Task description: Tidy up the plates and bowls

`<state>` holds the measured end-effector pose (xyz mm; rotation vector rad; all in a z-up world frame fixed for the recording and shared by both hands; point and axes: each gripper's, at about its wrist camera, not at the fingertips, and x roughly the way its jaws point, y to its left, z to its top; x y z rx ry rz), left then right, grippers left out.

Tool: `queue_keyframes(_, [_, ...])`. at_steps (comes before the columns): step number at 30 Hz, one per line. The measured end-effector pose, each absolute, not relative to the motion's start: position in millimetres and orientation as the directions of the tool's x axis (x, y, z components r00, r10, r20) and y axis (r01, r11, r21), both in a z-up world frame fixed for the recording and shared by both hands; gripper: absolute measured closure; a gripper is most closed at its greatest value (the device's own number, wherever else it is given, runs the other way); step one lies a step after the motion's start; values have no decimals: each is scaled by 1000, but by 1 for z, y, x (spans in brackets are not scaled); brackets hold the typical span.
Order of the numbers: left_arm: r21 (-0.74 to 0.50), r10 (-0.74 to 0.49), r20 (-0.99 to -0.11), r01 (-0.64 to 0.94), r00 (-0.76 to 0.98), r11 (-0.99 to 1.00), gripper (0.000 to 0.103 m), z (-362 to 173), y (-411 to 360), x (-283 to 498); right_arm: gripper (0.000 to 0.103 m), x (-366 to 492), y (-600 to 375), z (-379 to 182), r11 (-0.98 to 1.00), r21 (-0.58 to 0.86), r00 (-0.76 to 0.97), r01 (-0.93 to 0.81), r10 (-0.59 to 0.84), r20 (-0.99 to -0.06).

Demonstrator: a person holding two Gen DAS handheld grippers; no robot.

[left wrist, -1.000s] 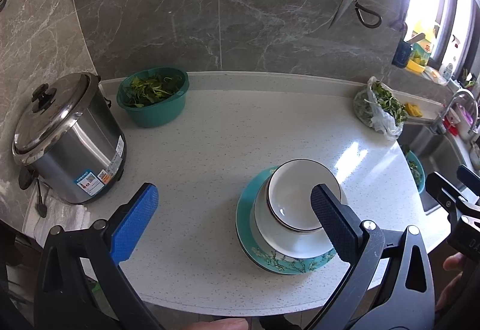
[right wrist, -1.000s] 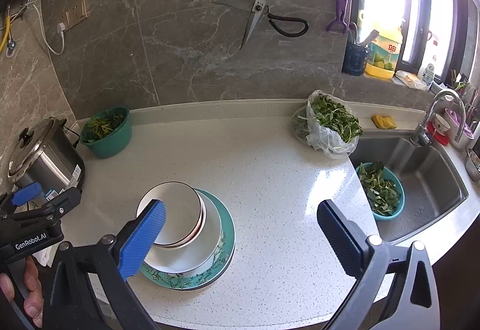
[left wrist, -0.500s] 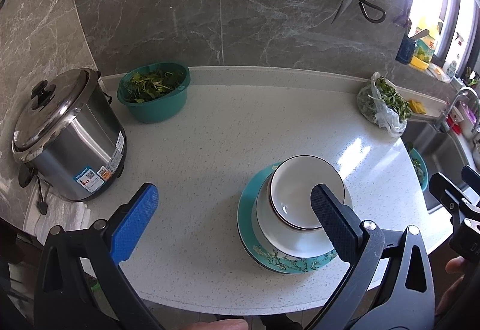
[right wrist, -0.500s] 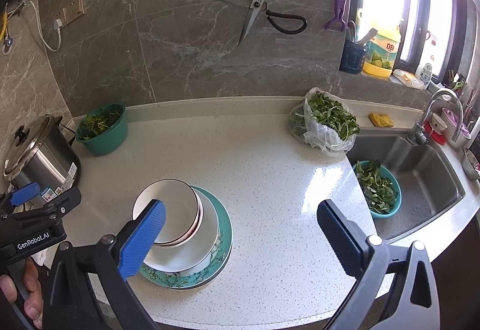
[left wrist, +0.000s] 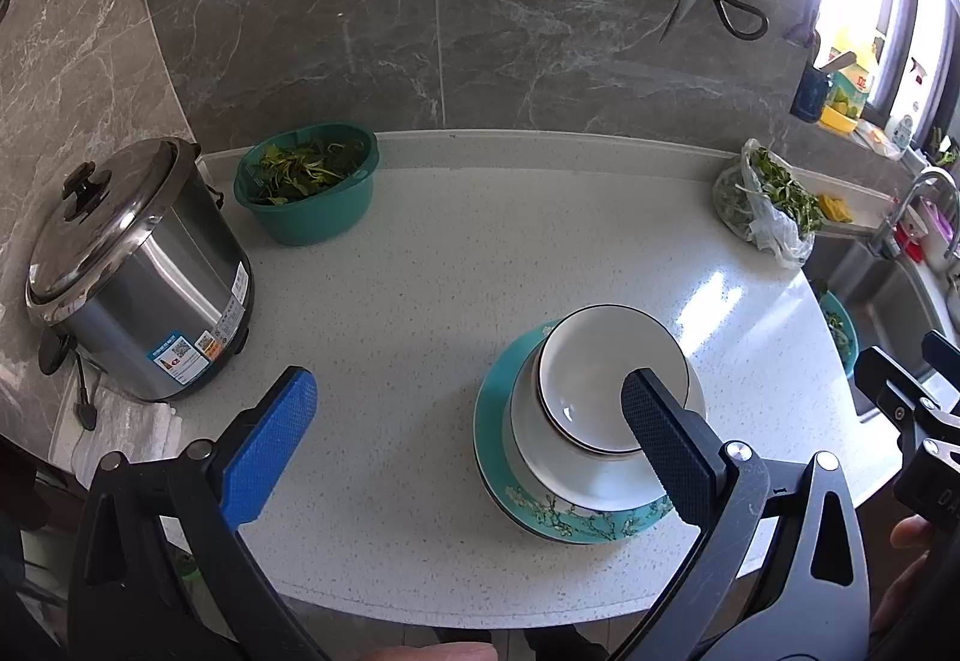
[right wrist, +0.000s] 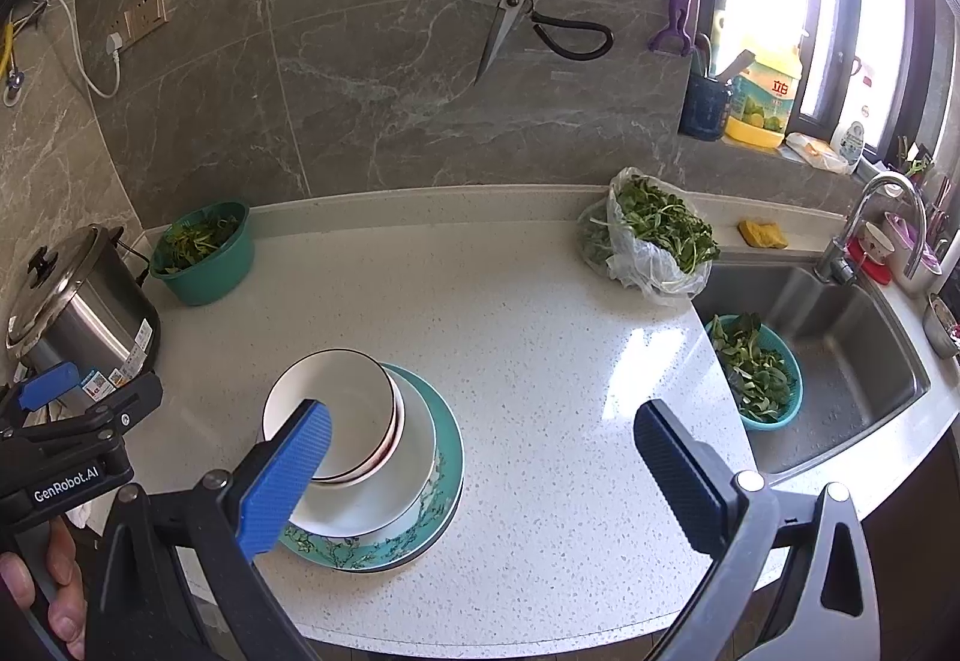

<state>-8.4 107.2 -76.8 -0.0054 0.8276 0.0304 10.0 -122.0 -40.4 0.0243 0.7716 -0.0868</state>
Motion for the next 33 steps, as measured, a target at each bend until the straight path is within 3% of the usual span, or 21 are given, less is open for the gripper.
queue_keyframes(33, [22, 35, -743, -27, 668, 999, 0, -82, 107, -4, 0, 10, -124, -44, 997, -13, 707, 79, -66, -704])
